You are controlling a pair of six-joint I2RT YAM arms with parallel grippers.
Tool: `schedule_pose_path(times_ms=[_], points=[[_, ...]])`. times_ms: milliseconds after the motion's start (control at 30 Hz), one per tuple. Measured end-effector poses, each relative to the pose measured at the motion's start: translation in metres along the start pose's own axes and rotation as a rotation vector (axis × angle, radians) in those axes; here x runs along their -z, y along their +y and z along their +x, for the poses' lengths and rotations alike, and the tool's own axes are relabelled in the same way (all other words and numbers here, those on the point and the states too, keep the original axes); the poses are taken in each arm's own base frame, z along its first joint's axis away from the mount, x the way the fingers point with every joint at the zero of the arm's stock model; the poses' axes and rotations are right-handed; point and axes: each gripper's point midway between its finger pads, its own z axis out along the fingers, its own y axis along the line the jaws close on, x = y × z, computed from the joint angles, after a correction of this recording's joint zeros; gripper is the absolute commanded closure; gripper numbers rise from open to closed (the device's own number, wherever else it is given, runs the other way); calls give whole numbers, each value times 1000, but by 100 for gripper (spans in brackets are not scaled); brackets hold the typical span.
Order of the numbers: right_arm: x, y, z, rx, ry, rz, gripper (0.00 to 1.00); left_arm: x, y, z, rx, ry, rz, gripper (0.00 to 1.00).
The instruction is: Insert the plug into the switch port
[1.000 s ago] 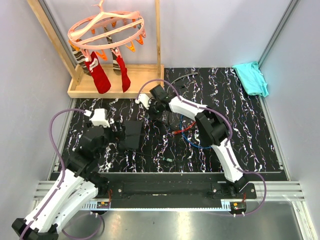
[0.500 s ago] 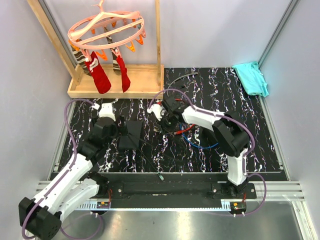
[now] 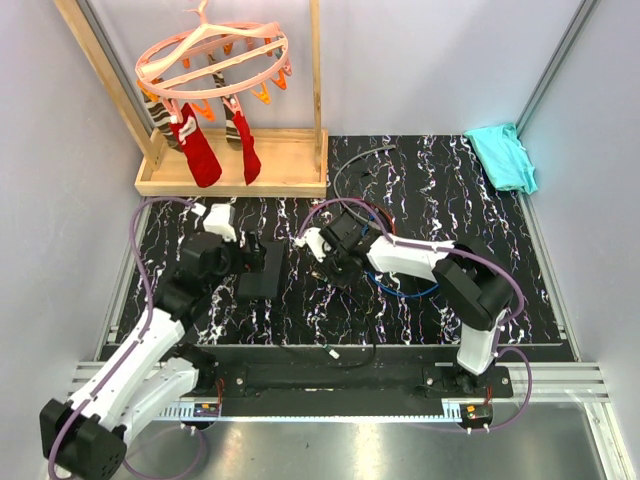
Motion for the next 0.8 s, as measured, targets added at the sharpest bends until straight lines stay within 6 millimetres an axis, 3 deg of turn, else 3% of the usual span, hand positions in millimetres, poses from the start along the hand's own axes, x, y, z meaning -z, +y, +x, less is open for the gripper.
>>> schedule_pose_path(times_ms=[100, 400, 533, 567, 800], points=[[0, 1, 0, 1, 4, 25, 79, 9, -3, -4, 4, -27, 25, 1], [0, -1, -1, 19, 21, 51, 73, 43, 0, -19, 20, -147, 48, 1], [-3, -4, -3, 37, 37, 57, 87, 47, 2, -14, 24, -143, 43, 1], [-4, -4, -4, 41, 41, 57, 100, 47, 2, -12, 25, -136, 41, 1], [-5, -2, -5, 43, 53, 47, 100, 44, -2, 2, 63, -91, 64, 1]])
